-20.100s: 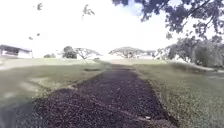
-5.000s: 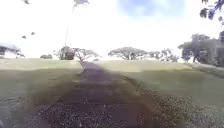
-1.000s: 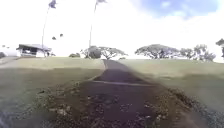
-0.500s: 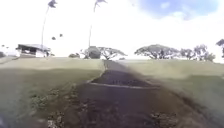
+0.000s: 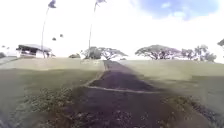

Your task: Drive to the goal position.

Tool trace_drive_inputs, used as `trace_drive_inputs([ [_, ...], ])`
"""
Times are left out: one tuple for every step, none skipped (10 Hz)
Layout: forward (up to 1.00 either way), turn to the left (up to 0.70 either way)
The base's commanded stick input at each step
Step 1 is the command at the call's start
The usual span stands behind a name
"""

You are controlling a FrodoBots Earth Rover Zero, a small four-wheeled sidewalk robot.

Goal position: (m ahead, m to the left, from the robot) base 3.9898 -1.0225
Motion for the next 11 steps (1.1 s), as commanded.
trace_drive_inputs([
  [0.50,0.00],
  [0.50,0.00],
  [0.50,0.00],
  [0.50,0.00],
  [0.50,0.00],
  [0.50,0.00],
  [0.50,0.00],
  [0.50,0.00],
  [0.50,0.00],
  [0.50,0.00],
  [0.50,0.00],
])
